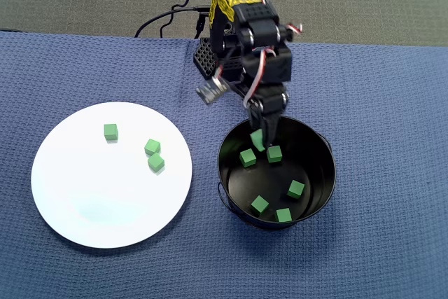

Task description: Pick up the green cubes from the white plate and place them in the black recipient

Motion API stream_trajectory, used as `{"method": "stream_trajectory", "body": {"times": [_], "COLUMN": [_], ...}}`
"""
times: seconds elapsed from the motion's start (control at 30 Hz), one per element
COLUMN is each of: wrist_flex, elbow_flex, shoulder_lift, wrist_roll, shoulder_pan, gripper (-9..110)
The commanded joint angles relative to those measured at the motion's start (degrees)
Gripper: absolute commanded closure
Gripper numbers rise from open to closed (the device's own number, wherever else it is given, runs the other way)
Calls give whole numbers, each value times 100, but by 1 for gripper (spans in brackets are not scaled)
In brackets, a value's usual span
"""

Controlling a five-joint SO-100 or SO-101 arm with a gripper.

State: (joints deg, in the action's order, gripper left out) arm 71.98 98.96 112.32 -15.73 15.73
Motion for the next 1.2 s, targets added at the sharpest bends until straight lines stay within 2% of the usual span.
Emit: {"method": "stream_trajectory", "body": {"times": [0.0,0.13,0.27,0.57,0.8,1.0,1.17], "wrist_flex": [-193,-114,44,360,-782,-1310,-1819], "elbow_flex": [9,-211,-642,-2303,-1134,-193,264], "shoulder_lift": [-334,-325,-105,-501,-976,-1301,-1617], "wrist_roll": [-62,-167,-422,-958,-2496,-4254,-5045], "shoulder_pan": [255,176,-264,-3226,-4632,-5115,-5335], "gripper": [73,64,65,77,76,76,75]}}
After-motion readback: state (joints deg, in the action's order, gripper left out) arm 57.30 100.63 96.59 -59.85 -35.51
